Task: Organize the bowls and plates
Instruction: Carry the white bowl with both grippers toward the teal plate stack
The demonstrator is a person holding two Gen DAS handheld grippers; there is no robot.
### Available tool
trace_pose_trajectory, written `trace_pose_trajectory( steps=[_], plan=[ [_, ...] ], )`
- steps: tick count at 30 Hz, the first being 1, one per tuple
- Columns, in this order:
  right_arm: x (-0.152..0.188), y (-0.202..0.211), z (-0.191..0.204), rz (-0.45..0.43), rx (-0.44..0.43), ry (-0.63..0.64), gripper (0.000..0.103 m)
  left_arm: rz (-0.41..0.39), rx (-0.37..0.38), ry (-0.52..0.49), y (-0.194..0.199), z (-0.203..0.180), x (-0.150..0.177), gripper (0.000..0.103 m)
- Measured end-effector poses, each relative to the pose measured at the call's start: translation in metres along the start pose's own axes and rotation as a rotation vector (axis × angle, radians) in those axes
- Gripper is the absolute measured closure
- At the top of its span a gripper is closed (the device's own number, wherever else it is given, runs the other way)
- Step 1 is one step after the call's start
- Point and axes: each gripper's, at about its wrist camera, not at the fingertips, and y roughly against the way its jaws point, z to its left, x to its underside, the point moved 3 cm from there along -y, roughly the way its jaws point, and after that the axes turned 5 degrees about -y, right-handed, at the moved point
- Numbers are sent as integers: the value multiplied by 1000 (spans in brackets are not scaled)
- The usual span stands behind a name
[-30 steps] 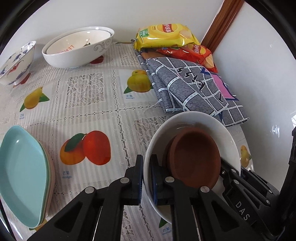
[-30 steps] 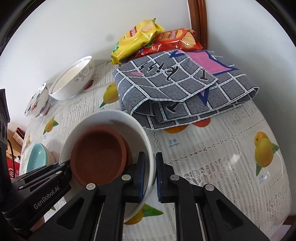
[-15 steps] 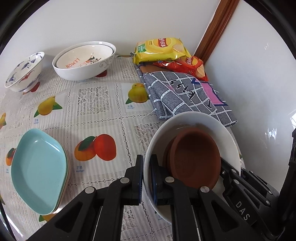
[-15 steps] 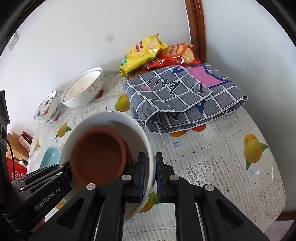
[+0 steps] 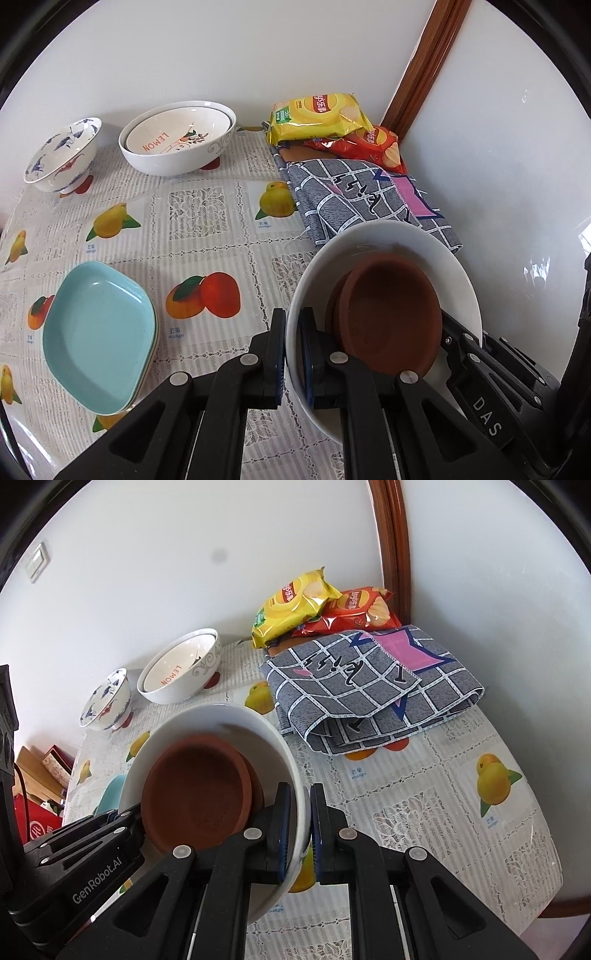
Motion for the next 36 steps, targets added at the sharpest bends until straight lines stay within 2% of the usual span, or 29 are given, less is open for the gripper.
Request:
trace_pose_trajectory(
  steps=[13, 36],
  plan=[
    [3, 20, 11, -24, -10, 7, 93, -28, -6, 1, 22, 5, 3, 95],
    [7, 31, 38, -44, -27, 11, 93, -53, -16, 21, 44, 25, 3, 95]
  ],
)
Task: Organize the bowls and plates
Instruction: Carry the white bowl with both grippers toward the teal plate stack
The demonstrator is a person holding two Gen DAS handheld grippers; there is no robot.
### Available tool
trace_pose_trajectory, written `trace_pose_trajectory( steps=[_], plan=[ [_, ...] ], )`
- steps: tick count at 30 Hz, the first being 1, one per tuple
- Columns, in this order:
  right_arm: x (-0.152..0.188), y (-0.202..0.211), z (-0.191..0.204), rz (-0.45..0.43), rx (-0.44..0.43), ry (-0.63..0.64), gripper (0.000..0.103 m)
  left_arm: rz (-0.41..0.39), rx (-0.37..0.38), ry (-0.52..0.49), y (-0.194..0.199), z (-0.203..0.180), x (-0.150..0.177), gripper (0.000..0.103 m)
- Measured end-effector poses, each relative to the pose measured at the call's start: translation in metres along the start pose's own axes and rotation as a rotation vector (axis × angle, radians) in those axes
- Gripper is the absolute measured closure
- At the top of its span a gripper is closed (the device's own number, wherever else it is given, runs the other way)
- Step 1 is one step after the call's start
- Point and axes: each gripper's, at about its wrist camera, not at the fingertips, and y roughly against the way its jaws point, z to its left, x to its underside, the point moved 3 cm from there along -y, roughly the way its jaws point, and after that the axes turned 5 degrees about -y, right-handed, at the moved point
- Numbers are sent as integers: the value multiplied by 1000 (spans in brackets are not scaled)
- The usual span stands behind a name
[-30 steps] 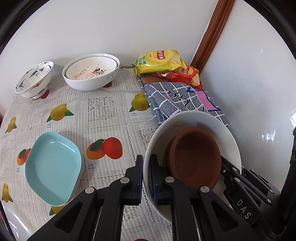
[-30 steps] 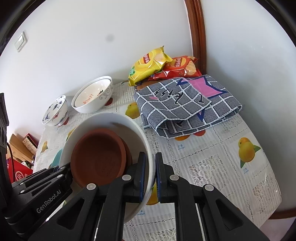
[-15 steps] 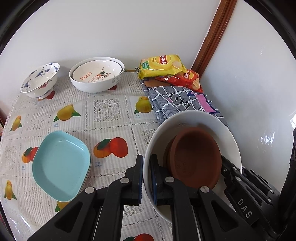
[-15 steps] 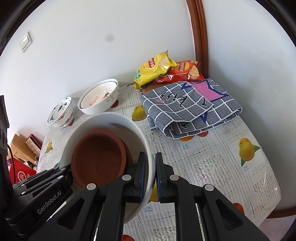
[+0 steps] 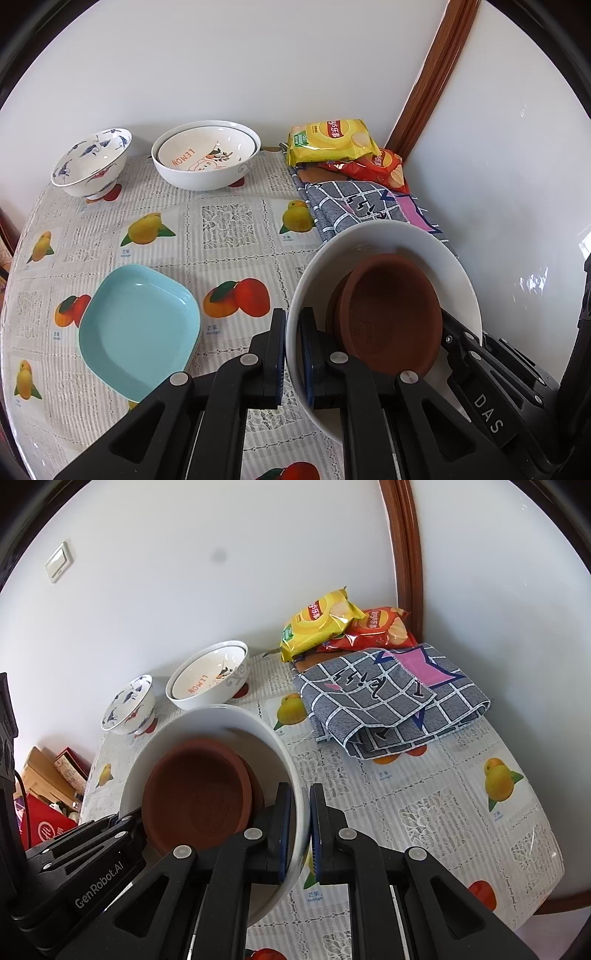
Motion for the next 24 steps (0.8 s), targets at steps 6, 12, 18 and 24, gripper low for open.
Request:
trace_pose_trajectory(
  steps=[6, 12, 18, 24],
  plan=[
    [2, 0, 9, 1, -6, 5, 93, -4, -5, 9, 5, 9, 0, 95],
    [3, -1, 21, 2, -14, 15, 93, -7, -11, 26, 8, 20, 0, 95],
    [3, -2, 33, 1, -24, 27, 93, -14, -18, 39, 12, 31, -1, 95],
    [3, -4, 43, 1, -30, 38, 93, -19, -23, 53, 15, 41, -1, 95]
  ],
)
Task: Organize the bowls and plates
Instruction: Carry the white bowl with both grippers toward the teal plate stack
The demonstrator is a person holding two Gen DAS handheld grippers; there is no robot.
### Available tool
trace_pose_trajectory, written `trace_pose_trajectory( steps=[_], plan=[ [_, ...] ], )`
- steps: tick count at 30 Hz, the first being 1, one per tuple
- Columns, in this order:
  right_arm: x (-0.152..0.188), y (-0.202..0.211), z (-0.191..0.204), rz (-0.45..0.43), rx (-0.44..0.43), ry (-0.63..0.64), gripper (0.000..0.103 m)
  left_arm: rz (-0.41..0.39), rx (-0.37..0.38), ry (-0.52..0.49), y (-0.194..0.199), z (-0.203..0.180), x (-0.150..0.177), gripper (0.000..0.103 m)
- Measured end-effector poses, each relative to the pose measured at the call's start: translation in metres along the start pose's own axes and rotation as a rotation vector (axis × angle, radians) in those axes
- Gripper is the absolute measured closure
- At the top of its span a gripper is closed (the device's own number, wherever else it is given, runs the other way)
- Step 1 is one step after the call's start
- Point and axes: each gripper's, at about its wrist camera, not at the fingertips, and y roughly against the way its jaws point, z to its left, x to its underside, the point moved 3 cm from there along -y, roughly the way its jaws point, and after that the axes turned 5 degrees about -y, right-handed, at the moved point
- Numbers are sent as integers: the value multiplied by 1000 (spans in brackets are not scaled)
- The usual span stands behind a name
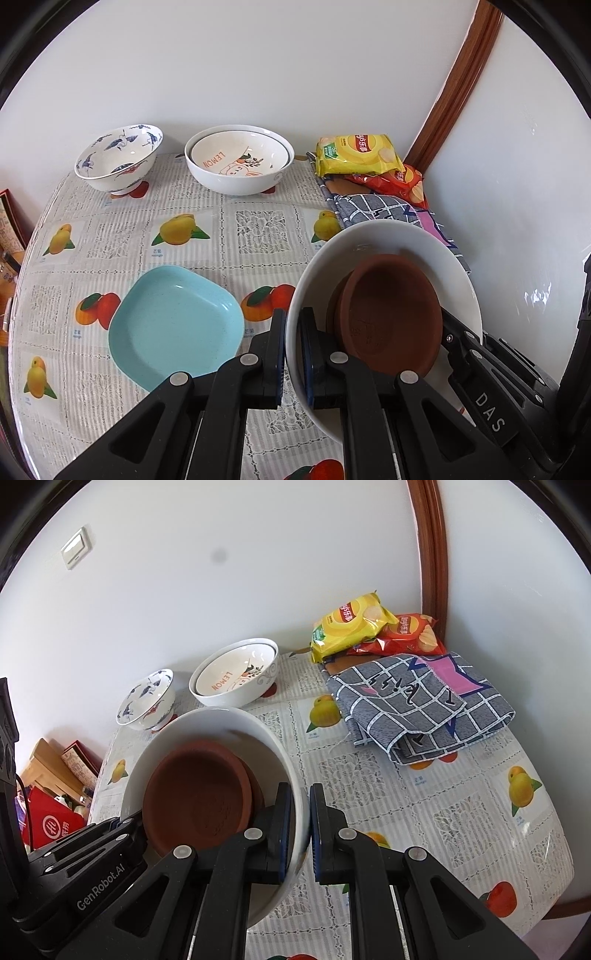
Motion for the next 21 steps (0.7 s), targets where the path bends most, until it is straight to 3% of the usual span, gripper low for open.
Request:
trace_pose_trajectory(
  steps=[21],
  plan=[
    [2, -8, 40, 11, -28, 42, 93, -15, -20, 44, 12, 41, -3, 95]
  ],
)
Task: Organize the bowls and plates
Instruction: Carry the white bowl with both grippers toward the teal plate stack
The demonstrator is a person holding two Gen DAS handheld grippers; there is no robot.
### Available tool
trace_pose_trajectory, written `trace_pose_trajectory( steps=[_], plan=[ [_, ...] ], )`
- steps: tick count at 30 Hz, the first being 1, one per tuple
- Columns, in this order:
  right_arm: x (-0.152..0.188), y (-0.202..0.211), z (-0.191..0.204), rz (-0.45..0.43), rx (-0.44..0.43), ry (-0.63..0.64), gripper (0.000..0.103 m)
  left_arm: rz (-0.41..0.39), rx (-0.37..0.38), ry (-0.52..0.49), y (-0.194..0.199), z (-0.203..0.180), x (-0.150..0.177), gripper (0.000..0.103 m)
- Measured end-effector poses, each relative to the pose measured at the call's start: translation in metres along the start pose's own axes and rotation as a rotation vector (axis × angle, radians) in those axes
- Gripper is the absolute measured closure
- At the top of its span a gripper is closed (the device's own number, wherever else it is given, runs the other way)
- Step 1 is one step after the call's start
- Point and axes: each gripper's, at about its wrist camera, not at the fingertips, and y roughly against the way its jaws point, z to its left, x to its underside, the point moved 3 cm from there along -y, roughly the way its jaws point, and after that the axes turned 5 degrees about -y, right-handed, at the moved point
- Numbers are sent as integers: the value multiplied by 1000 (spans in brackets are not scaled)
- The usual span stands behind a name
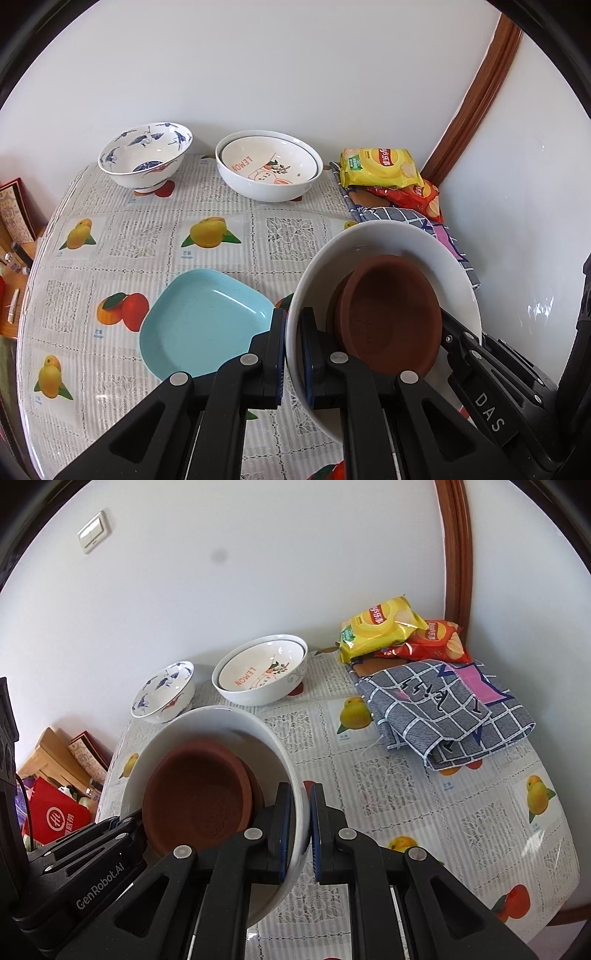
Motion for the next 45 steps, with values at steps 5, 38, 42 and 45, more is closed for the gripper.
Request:
trace_pose_trajectory(
  steps=[5, 38, 42, 45],
  plan=[
    [2, -4, 10, 4, -12, 8, 93, 0, -14, 7, 1, 12, 1, 95],
    [12, -48, 52, 69, -62, 58, 93, 30, -65, 72, -15, 68, 3, 94],
    [13, -52, 56, 76, -66, 60, 93, 33, -68, 75, -17, 72, 2, 94],
    [13, -55, 58, 80, -69, 60, 93, 35, -71, 79, -18, 74, 2, 94]
  ],
)
